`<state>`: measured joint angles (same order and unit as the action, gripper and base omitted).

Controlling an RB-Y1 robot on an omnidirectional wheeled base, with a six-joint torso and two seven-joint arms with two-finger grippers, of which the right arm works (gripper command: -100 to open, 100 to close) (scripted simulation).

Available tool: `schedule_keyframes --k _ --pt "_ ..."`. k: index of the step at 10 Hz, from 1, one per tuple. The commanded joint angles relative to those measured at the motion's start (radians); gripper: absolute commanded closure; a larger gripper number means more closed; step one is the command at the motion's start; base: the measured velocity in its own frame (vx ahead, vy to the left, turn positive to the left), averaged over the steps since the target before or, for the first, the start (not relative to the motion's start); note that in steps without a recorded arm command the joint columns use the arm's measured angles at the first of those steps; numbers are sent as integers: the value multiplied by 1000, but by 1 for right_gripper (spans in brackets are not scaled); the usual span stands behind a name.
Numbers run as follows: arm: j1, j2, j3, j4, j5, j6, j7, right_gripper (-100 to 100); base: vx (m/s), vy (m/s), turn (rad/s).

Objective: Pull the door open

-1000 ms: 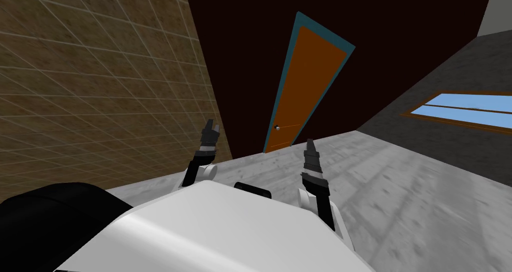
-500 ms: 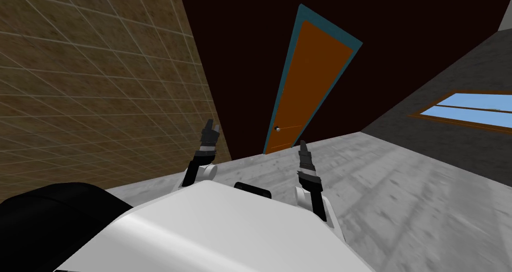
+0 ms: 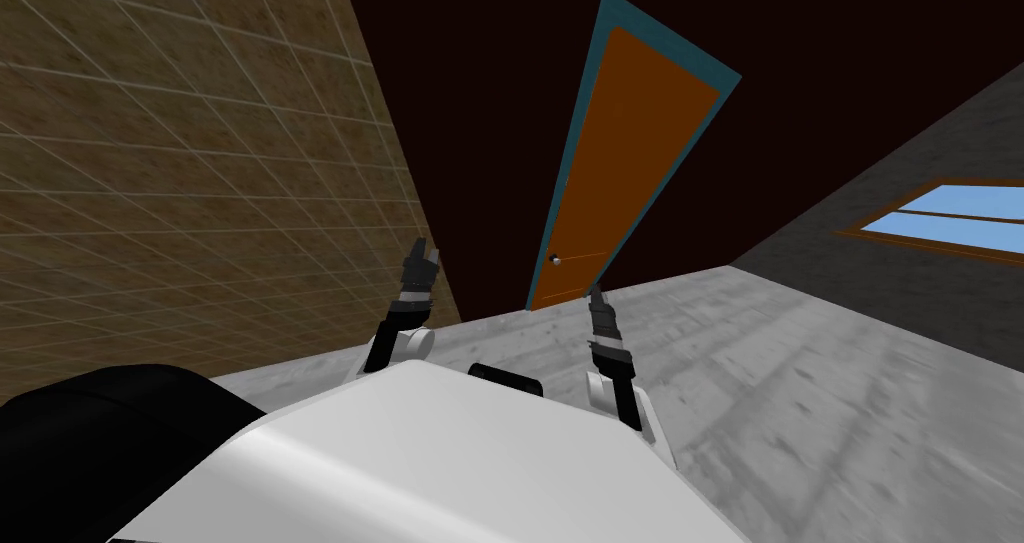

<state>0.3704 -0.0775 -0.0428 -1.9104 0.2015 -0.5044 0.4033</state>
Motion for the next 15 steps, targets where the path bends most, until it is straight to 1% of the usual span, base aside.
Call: schedule_keyframes --k 1,8,9,10,13,14,15 --pt "-17 -6 -2 49 7 -18 28 -100 74 -45 41" --pt "-100 -28 -5 269 47 -91 161 -100 94 -43 43" --pt "-112 -31 -5 308 53 -101 181 -100 93 -67 51" --pt "-112 -31 -5 308 53 -101 181 -100 66 -40 20" --pt "-149 -39 -6 398 71 -134 240 -100 68 -38 39" --pt "-149 -39 -6 408 71 -134 240 -100 60 -29 15" --pt "-161 -42 -7 441 76 -145 259 -100 53 -31 28"
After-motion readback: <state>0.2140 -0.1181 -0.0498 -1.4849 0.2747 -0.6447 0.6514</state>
